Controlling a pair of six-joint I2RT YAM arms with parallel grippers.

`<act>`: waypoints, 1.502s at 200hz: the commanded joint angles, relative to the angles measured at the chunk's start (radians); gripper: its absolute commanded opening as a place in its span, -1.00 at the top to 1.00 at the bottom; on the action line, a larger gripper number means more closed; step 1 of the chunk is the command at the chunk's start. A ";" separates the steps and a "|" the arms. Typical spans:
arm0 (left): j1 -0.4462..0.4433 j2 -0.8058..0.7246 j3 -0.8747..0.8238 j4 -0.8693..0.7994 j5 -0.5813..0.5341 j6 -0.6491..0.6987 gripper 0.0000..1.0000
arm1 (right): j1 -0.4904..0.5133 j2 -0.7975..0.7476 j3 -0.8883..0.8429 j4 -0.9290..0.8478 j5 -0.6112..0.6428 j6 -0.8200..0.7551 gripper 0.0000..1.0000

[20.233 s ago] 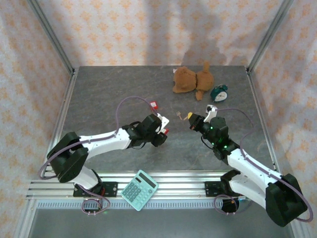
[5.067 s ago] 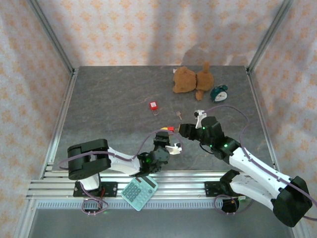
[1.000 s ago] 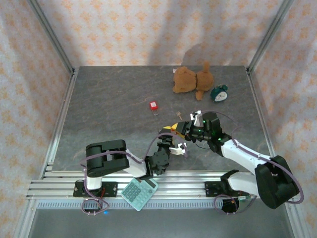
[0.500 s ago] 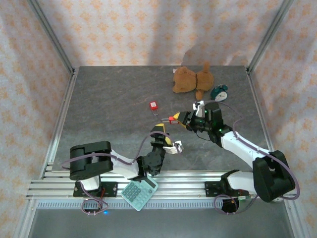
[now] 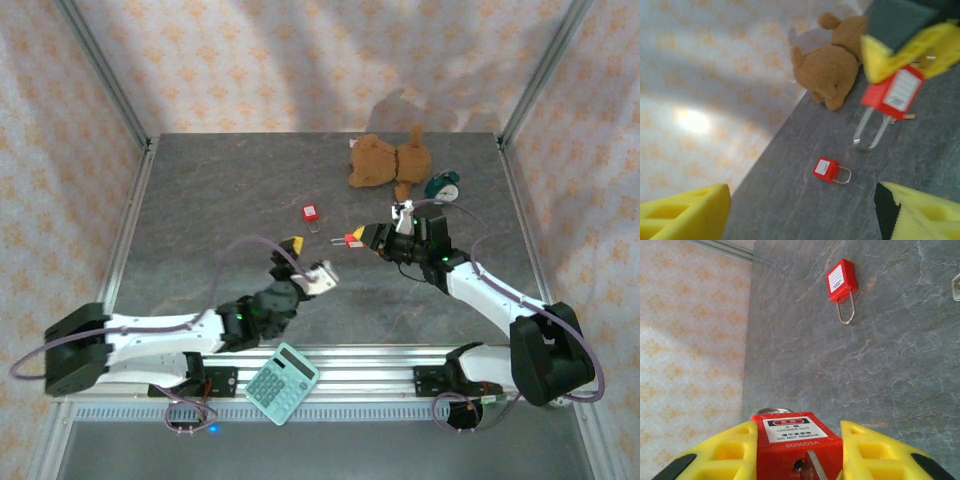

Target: Unlock with the key

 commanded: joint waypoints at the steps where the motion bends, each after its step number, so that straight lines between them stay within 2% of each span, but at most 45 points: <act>1: 0.065 -0.115 0.032 -0.304 0.278 -0.226 -0.53 | -0.007 -0.017 0.023 0.003 0.026 -0.041 0.62; 18: 0.148 -0.158 0.080 -0.429 0.493 -0.274 -0.53 | -0.007 -0.023 0.017 0.012 0.020 -0.037 0.62; 41: 0.211 -0.128 0.112 -0.456 0.647 -0.277 -0.43 | -0.006 -0.036 0.006 0.024 0.004 -0.028 0.62; 80: 0.262 0.028 0.198 -0.443 0.758 -0.237 -0.13 | -0.006 -0.053 -0.021 0.019 -0.019 -0.020 0.62; 114: 0.320 0.126 0.237 -0.375 0.859 -0.221 -0.10 | 0.003 -0.113 -0.060 0.015 -0.042 -0.018 0.62; 135: 0.337 0.187 0.280 -0.394 0.899 -0.196 -0.05 | 0.012 -0.139 -0.082 0.006 -0.044 -0.029 0.62; 178: 0.347 0.261 0.298 -0.356 0.920 -0.187 0.20 | 0.023 -0.160 -0.085 -0.020 -0.047 -0.040 0.62; 211: 0.349 0.291 0.320 -0.381 0.940 -0.184 0.58 | 0.031 -0.158 -0.086 -0.010 -0.047 -0.032 0.63; 235: 0.350 0.293 0.306 -0.363 0.934 -0.179 1.00 | 0.039 -0.152 -0.088 -0.012 -0.044 -0.034 0.63; 300: 0.359 0.271 0.273 -0.354 0.917 -0.183 1.00 | 0.039 -0.171 -0.082 -0.030 -0.032 -0.036 0.65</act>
